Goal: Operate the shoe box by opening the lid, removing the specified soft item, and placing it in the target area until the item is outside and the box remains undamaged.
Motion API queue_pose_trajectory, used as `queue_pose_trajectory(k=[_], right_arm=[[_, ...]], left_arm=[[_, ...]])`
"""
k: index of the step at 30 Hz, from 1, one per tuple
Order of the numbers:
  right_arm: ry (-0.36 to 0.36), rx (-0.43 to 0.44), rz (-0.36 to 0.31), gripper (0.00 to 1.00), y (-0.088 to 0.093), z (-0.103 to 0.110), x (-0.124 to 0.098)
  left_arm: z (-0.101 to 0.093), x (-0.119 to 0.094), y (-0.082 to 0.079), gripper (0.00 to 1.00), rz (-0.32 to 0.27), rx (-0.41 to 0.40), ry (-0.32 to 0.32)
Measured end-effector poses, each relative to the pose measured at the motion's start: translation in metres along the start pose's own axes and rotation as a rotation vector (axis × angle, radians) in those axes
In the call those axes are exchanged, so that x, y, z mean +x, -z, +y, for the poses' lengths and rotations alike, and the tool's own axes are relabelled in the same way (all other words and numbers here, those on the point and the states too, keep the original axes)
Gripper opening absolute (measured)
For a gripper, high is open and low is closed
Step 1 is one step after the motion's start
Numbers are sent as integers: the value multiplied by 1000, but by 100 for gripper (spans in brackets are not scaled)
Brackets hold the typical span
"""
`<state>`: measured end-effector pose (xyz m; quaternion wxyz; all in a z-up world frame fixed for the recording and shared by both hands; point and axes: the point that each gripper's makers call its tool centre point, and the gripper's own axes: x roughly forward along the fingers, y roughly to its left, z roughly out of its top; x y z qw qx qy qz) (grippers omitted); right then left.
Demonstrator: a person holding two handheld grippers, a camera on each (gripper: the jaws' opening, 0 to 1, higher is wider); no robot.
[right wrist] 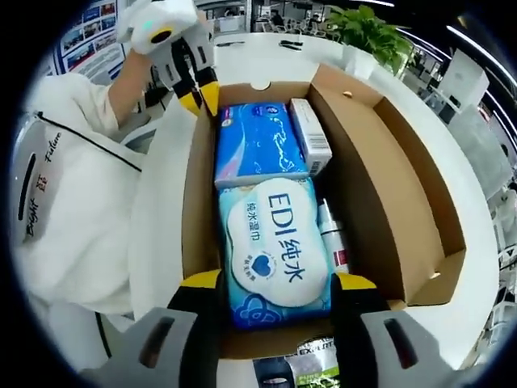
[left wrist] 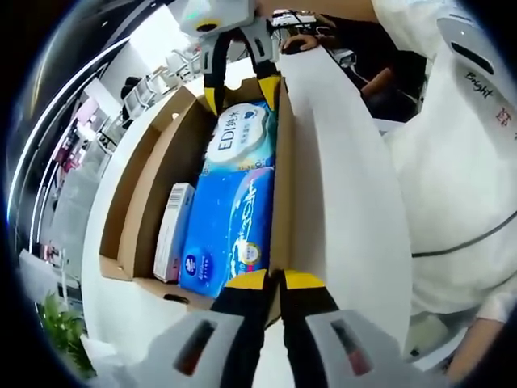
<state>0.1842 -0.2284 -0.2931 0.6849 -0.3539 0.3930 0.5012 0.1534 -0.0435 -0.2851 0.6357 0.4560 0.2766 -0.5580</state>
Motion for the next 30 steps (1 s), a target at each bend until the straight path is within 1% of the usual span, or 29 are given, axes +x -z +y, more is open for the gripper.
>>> queue_pose_trajectory(k=[2, 3, 6, 8, 10, 14, 20, 24, 30], right_arm=[[11, -15, 34, 55, 4, -2, 5], [6, -20, 41, 55, 5, -2, 7], [11, -46, 52, 57, 3, -3, 6], [-1, -42, 53, 55, 1, -1, 6], [0, -48, 55, 56, 0, 0, 8], [-7, -66, 87, 58, 1, 0, 17], [-19, -62, 109, 59, 2, 0, 19], [-21, -61, 117, 59, 2, -2, 20], [-27, -63, 160, 59, 4, -1, 20]], left_arm=[[0, 0, 0, 5, 0, -1, -1], [0, 0, 0, 5, 0, -2, -1], [0, 0, 0, 5, 6, -2, -3], [1, 0, 0, 5, 9, -6, -3], [1, 0, 0, 5, 8, -8, -2], [1, 0, 0, 5, 6, -12, -2], [2, 0, 1, 5, -9, -18, 0], [2, 1, 0, 5, -6, -19, 1], [2, 1, 1, 5, -6, -22, -1]])
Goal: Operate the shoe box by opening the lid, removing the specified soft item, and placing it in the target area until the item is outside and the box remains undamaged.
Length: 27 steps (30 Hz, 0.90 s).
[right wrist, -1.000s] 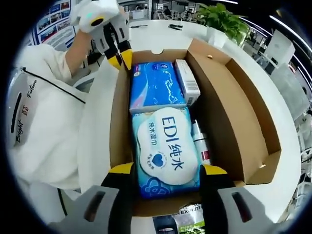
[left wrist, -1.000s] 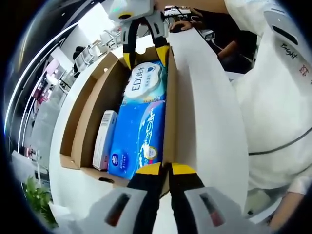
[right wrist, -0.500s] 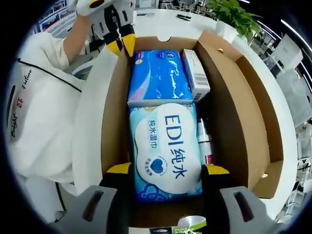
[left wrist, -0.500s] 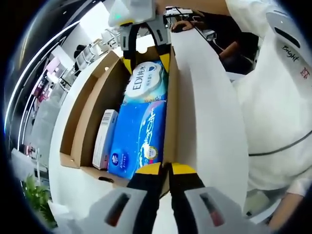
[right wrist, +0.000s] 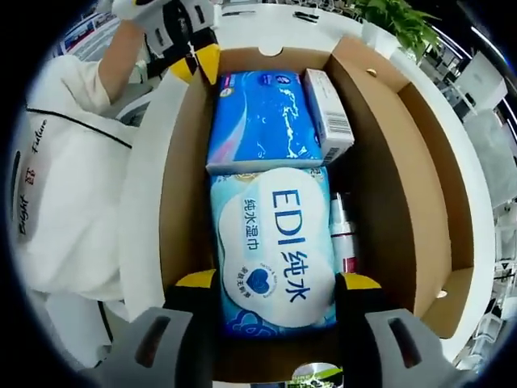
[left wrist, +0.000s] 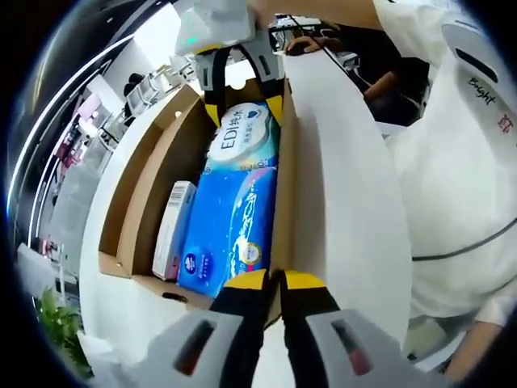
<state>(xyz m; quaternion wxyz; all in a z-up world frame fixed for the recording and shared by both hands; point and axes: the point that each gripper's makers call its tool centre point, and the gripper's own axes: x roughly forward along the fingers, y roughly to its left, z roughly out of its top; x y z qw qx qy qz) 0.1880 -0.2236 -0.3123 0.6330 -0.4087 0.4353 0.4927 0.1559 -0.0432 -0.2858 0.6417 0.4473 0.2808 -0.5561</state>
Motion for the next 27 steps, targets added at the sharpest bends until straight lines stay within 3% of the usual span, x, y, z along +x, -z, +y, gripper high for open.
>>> queue_pose_trajectory(k=[15, 27], right_arm=[[0, 57, 21, 60, 2, -6, 7], [-21, 32, 149, 65, 7, -7, 25]], left_arm=[[0, 2, 2, 6, 12, -7, 2], [0, 2, 2, 6, 2, -31, 9]])
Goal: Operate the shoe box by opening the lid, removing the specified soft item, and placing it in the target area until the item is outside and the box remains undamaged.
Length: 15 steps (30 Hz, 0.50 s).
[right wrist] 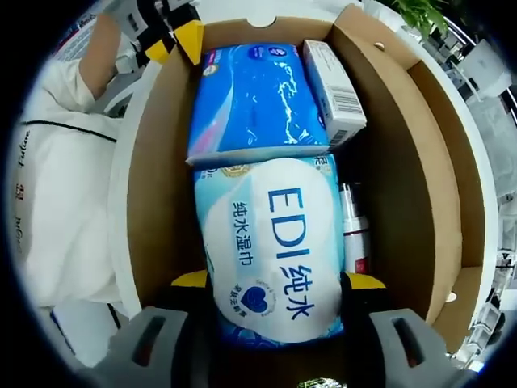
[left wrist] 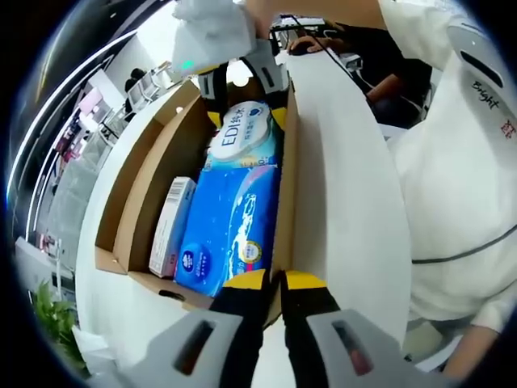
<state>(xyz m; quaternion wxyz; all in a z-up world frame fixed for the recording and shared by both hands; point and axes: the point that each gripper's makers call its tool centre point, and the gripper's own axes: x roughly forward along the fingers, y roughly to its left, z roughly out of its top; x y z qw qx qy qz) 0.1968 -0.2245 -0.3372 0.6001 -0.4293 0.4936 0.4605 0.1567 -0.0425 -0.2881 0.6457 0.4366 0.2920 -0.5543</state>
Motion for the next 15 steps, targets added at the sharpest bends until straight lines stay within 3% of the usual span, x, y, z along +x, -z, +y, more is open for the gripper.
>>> queue_pose_trajectory(k=[5, 6, 15], right_arm=[[20, -3, 80, 66, 4, 0, 0], [44, -1, 124, 66, 4, 1, 3], [17, -18, 164, 67, 5, 8, 5]], left_arm=[[0, 0, 0, 6, 3, 2, -5], [0, 0, 0, 6, 1, -1, -3], [0, 1, 0, 6, 2, -10, 6]])
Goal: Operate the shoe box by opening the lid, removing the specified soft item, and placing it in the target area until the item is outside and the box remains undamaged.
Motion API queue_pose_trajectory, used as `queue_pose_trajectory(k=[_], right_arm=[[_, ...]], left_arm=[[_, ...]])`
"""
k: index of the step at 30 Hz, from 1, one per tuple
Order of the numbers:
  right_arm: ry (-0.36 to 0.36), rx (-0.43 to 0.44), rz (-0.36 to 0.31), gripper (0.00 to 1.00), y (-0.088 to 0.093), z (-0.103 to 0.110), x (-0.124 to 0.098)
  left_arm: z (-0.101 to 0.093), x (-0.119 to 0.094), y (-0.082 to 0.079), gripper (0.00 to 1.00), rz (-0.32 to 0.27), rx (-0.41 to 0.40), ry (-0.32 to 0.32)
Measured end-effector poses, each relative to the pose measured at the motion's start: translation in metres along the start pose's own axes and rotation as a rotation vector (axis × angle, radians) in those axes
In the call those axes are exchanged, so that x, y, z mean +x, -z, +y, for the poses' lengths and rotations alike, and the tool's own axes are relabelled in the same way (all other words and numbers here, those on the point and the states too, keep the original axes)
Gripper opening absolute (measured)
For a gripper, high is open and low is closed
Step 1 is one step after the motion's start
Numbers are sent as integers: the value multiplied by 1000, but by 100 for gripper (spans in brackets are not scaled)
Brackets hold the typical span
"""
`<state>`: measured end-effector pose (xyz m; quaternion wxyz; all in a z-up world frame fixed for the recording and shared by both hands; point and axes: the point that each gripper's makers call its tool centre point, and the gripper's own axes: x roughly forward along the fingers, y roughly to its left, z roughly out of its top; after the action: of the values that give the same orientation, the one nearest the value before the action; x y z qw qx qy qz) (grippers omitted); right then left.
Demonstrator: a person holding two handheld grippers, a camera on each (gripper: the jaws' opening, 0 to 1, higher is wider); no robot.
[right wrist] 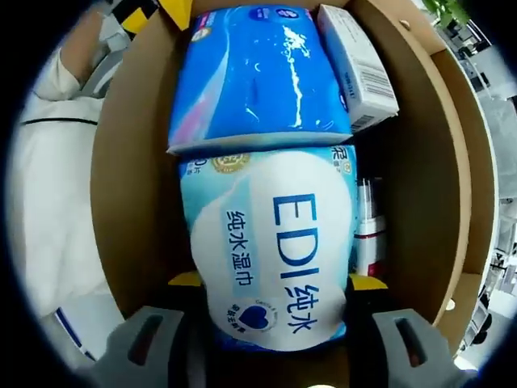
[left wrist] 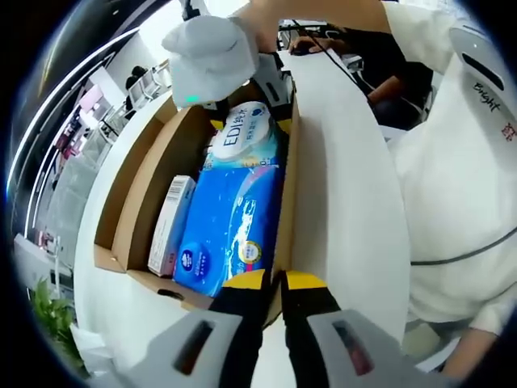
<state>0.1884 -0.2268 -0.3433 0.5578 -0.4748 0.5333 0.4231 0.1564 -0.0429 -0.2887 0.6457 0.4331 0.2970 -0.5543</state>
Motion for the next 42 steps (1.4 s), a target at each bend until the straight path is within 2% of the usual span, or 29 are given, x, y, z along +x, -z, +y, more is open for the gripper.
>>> queue_pose_trajectory(k=[5, 11, 13, 15, 18, 21, 26, 27, 28, 30, 31, 35, 42], right_arm=[[15, -27, 68, 68, 2, 1, 3], [1, -25, 59, 68, 3, 1, 3], [-7, -28, 18, 68, 0, 2, 3], [-2, -21, 38, 67, 2, 1, 3], [6, 9, 16, 66, 2, -2, 3], [-1, 18, 43, 65, 0, 0, 3], [14, 11, -9, 63, 0, -2, -4], [38, -2, -57, 62, -6, -4, -5], [42, 16, -70, 61, -4, -3, -7], [46, -4, -102, 61, -5, -7, -7], [16, 34, -98, 61, -2, -5, -6], [-13, 10, -102, 61, -2, 1, -11], [-11, -8, -129, 61, -2, -2, -19]], left_arm=[[-1, 0, 0, 6, 6, -8, 0], [0, 0, 1, 6, 11, -2, -1], [0, 0, 1, 6, 13, 2, -1], [-1, 1, 1, 6, 20, 6, -4], [-1, 1, 1, 6, 29, 10, -9], [0, 1, 1, 6, 30, 9, -13], [0, 1, 1, 6, 20, 9, -10], [0, 1, 1, 6, 20, 13, -6], [0, 1, 1, 6, 19, 16, -4], [0, 1, 1, 6, 19, 15, 1], [0, 1, 1, 6, 19, 15, 4], [0, 1, 2, 6, 18, 15, 2], [0, 1, 1, 6, 11, 20, 3]])
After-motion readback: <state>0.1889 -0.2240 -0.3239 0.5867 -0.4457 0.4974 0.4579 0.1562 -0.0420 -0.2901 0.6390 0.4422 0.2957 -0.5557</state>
